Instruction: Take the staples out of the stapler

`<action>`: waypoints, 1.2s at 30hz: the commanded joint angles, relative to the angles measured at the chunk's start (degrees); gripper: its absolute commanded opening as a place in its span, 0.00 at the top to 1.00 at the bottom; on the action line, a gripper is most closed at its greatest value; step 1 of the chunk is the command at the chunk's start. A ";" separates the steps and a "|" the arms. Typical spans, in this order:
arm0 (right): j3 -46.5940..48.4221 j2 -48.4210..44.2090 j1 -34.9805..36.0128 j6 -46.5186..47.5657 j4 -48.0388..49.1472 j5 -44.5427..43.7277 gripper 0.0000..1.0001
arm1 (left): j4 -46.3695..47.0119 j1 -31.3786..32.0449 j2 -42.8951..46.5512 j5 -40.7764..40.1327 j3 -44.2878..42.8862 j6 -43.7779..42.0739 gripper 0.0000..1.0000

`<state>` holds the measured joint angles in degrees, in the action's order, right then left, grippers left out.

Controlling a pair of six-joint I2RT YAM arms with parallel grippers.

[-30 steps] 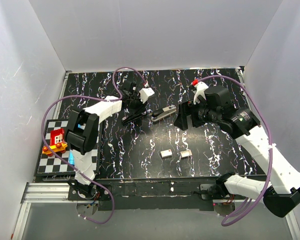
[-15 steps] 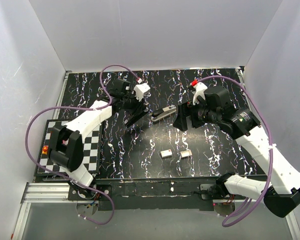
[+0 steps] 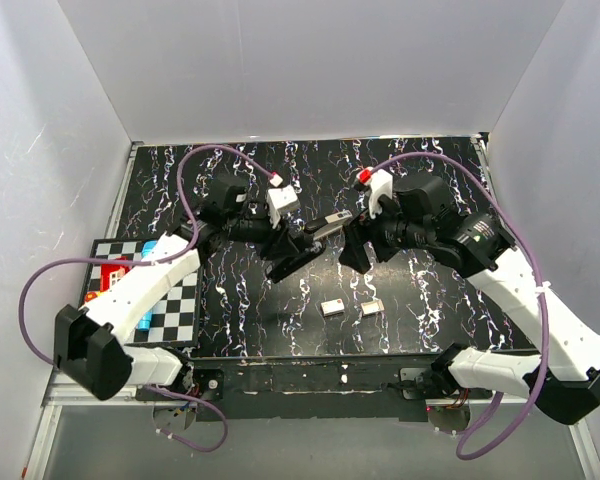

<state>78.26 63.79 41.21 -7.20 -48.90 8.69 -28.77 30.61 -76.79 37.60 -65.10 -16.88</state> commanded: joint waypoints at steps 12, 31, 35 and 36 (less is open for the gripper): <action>11.21 2.65 14.42 17.22 -6.64 2.55 0.09 | 8.12 4.02 16.59 22.06 7.09 6.69 1.00; 14.64 9.42 18.20 16.87 -4.89 6.60 0.26 | 15.76 4.28 22.83 21.63 12.37 10.38 1.00; 14.47 10.04 18.64 16.69 -4.36 7.31 0.32 | 16.12 4.28 23.71 21.55 12.81 10.56 1.00; 14.29 10.13 18.73 16.61 -4.27 7.39 0.34 | 16.29 4.28 23.80 21.55 12.98 10.73 1.00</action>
<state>91.18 73.63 59.29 9.39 -55.51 14.44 -16.47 34.63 -55.75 57.47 -52.71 -7.18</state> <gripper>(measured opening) 0.687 0.308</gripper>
